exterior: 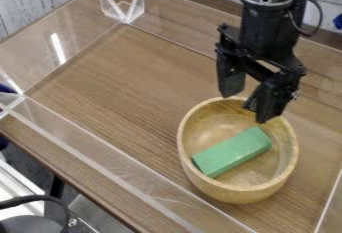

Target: Put the green block in the brown bowl

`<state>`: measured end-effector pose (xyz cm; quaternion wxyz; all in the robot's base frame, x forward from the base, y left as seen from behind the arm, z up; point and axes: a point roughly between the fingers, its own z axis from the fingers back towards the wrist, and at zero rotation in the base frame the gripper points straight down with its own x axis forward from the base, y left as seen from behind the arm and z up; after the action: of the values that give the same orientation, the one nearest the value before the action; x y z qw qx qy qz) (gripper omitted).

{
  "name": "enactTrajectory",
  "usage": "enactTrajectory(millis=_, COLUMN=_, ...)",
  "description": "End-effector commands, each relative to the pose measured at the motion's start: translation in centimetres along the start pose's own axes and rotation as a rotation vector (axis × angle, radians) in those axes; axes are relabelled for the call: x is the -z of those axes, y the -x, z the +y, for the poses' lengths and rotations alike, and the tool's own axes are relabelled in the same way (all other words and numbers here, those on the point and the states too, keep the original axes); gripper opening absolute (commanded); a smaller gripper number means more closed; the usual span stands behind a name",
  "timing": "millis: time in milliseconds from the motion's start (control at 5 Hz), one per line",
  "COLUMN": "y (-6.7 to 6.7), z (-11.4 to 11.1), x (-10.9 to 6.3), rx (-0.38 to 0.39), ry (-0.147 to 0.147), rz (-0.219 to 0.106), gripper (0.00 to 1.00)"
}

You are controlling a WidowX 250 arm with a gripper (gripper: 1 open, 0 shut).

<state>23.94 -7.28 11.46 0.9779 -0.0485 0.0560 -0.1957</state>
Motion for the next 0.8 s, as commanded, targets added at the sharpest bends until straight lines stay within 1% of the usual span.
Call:
enactTrajectory(millis=0, y=-0.64, z=0.31, x=-0.99, rx=-0.002, ry=-0.007, rz=-0.043, gripper=1.0)
enactTrajectory(millis=400, y=-0.6, z=0.46, x=-0.7, rx=-0.005, ry=-0.004, rz=-0.034, gripper=1.0)
enactTrajectory(millis=600, y=-0.66, z=0.83, x=-1.36, rx=-0.011, ry=-0.013, rz=-0.046, gripper=1.0)
